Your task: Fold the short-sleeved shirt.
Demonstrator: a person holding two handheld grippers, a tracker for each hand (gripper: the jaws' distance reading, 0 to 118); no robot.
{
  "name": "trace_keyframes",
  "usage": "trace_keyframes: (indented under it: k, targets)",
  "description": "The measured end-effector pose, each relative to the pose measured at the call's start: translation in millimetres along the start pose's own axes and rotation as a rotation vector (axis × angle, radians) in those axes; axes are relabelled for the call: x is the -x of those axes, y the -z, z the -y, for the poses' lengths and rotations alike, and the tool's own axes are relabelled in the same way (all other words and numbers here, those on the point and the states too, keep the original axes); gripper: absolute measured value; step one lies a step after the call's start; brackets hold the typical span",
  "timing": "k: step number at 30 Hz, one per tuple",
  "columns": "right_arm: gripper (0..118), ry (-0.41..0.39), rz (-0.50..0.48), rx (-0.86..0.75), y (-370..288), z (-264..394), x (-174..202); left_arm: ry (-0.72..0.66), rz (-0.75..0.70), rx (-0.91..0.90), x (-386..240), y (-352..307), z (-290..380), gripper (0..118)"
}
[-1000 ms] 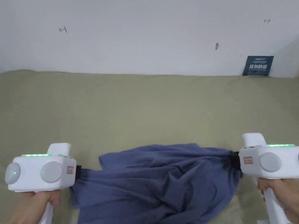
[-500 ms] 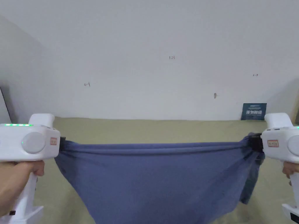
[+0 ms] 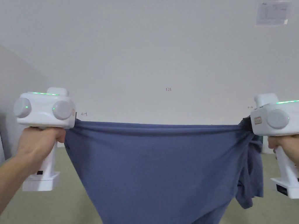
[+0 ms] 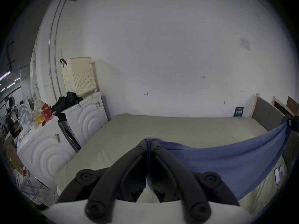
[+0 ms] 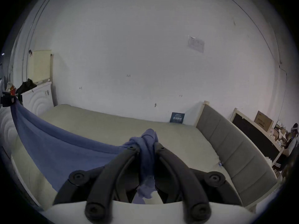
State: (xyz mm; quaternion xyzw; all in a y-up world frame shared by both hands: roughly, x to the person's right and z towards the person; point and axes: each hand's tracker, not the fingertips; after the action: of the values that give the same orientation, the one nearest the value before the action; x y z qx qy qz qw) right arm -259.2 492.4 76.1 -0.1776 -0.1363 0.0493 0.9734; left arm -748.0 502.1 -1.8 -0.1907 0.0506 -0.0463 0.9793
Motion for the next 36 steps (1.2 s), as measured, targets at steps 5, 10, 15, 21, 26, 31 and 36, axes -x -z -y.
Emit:
trace_keyframes:
  k: [5,10,15,21,26,31,36]
  targets:
    - [15,0.005,0.037,0.000,50.2,-16.5,9.2,0.022,-0.065,-0.014,-25.9,44.2,-20.7,2]
    - [15,0.012,0.055,0.011,105.9,-10.1,16.5,0.034,-0.097,-0.031,-45.4,84.3,-10.9,2]
    - [15,0.023,0.055,0.052,151.6,34.2,28.8,0.039,-0.099,-0.002,-53.2,126.7,29.3,2]
    - [15,0.061,0.047,0.069,195.6,115.8,40.4,0.047,-0.054,0.054,-59.2,174.3,107.2,2]
    - [16,0.080,0.041,0.139,192.3,174.4,41.0,0.040,-0.011,0.151,-55.9,188.4,171.3,2]
    - [15,0.049,0.009,0.172,149.0,215.6,43.6,0.012,0.030,0.202,-40.0,159.0,213.8,2]
    - [16,0.055,-0.020,0.217,80.6,251.5,32.6,0.018,0.062,0.240,-16.1,98.6,246.4,2]
